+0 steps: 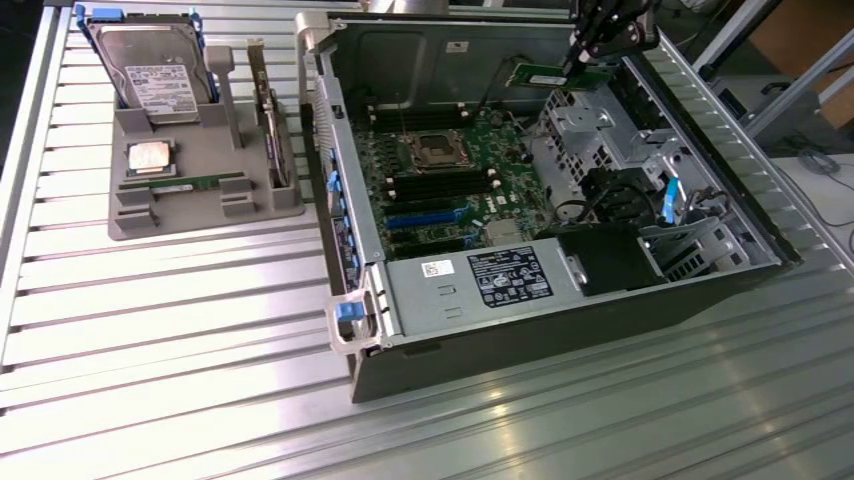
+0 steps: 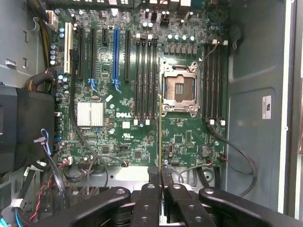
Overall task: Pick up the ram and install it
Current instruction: 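Pick up the ram and move it above insertion slot, then insert the ram into the slot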
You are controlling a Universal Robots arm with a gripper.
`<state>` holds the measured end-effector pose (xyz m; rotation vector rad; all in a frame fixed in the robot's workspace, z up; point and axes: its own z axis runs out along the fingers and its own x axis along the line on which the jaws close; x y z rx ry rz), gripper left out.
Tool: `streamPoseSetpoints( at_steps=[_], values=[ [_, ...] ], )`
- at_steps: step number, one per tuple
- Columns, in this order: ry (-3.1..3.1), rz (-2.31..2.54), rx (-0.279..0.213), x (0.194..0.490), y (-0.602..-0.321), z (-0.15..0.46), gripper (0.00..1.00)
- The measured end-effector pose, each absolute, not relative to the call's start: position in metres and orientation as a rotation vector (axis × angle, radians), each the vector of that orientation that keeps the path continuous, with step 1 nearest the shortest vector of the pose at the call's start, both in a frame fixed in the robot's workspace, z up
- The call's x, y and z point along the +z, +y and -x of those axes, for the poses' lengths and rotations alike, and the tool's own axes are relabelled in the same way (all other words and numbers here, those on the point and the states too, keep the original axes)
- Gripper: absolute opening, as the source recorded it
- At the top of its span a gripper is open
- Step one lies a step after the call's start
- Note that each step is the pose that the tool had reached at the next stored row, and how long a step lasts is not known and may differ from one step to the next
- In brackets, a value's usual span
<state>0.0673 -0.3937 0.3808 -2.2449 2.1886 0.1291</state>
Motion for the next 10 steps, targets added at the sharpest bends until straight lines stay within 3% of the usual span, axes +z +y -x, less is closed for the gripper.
streamPoseSetpoints(
  at_steps=[10],
  values=[
    [2.189,2.245,0.129,0.376,-0.394,-0.044,0.13]
  ],
)
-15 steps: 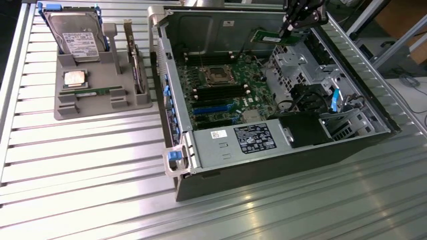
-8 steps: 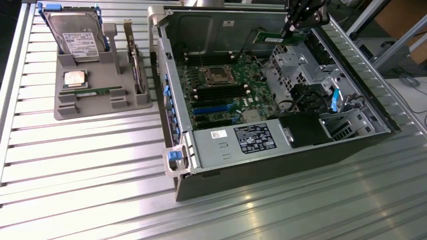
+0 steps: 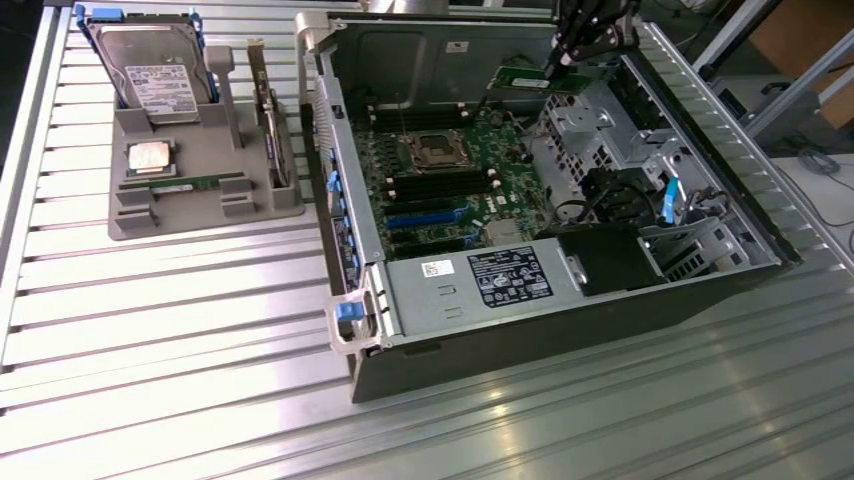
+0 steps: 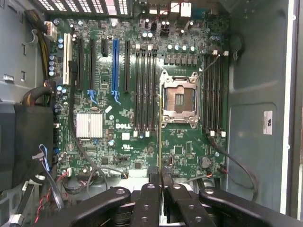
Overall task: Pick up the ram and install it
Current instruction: 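Insert the ram into the slot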
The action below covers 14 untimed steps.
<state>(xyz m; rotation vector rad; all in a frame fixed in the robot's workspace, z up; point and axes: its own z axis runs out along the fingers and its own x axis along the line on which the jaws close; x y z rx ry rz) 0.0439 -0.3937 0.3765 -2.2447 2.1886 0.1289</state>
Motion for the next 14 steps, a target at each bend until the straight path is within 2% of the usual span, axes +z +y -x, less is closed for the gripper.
streamPoseSetpoints(
  at_steps=[14],
  values=[
    [2.189,2.245,0.128,0.357,-0.394,-0.009,0.13]
  ],
)
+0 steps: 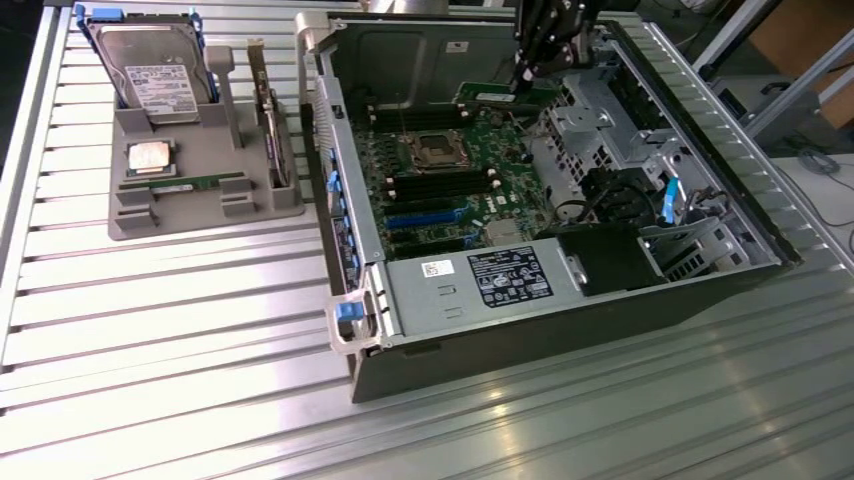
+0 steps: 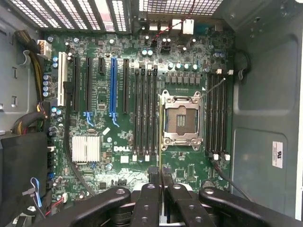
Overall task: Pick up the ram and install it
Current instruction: 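Insert the ram into the slot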
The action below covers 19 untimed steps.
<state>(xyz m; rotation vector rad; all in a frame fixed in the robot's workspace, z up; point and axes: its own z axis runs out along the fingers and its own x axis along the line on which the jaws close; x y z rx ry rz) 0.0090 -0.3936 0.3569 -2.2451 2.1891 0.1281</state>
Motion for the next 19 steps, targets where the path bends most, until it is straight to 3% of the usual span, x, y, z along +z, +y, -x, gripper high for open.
streamPoseSetpoints(
  at_steps=[19],
  values=[
    [2.211,2.262,0.089,0.333,-0.399,0.014,0.13]
  ],
)
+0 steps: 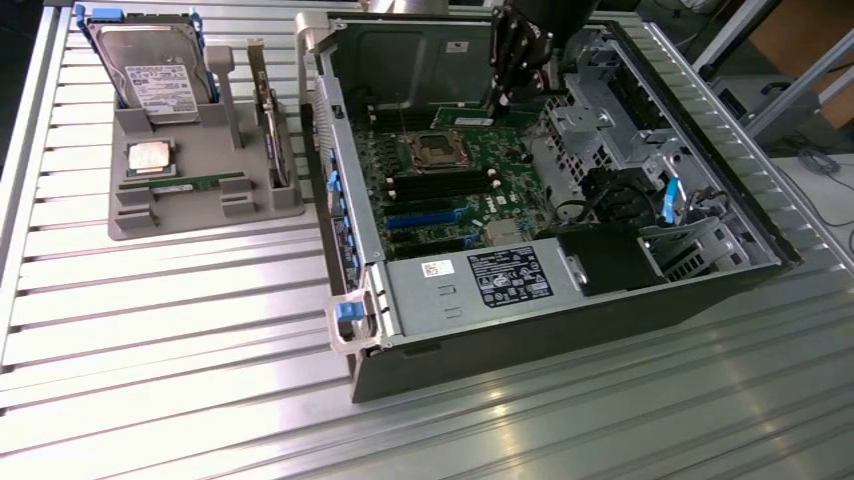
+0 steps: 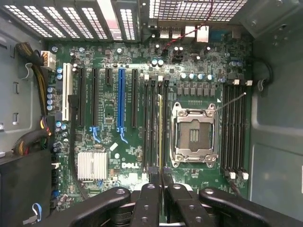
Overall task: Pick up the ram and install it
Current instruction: 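Insert the ram into the slot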
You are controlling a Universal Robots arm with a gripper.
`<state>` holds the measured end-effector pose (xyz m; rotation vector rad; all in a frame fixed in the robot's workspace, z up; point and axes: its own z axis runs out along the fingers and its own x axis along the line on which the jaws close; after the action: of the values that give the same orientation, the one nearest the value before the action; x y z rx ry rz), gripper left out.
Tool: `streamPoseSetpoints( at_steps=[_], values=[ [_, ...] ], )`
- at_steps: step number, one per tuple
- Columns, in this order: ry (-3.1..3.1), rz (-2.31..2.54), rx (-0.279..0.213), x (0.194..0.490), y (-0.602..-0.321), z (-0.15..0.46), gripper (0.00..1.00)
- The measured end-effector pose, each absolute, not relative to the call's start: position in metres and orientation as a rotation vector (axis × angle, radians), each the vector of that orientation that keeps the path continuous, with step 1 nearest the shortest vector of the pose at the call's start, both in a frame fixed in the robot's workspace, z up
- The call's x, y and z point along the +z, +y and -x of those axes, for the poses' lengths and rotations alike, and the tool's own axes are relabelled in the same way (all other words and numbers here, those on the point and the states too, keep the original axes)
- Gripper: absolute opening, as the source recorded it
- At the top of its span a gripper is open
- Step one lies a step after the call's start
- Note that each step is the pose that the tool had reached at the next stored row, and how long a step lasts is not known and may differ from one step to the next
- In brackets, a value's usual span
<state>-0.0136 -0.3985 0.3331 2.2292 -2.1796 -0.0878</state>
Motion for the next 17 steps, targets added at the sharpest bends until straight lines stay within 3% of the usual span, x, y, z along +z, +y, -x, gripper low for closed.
streamPoseSetpoints(
  at_steps=[17],
  values=[
    [-2.175,-2.223,-0.076,0.310,-0.404,0.026,0.13]
  ],
)
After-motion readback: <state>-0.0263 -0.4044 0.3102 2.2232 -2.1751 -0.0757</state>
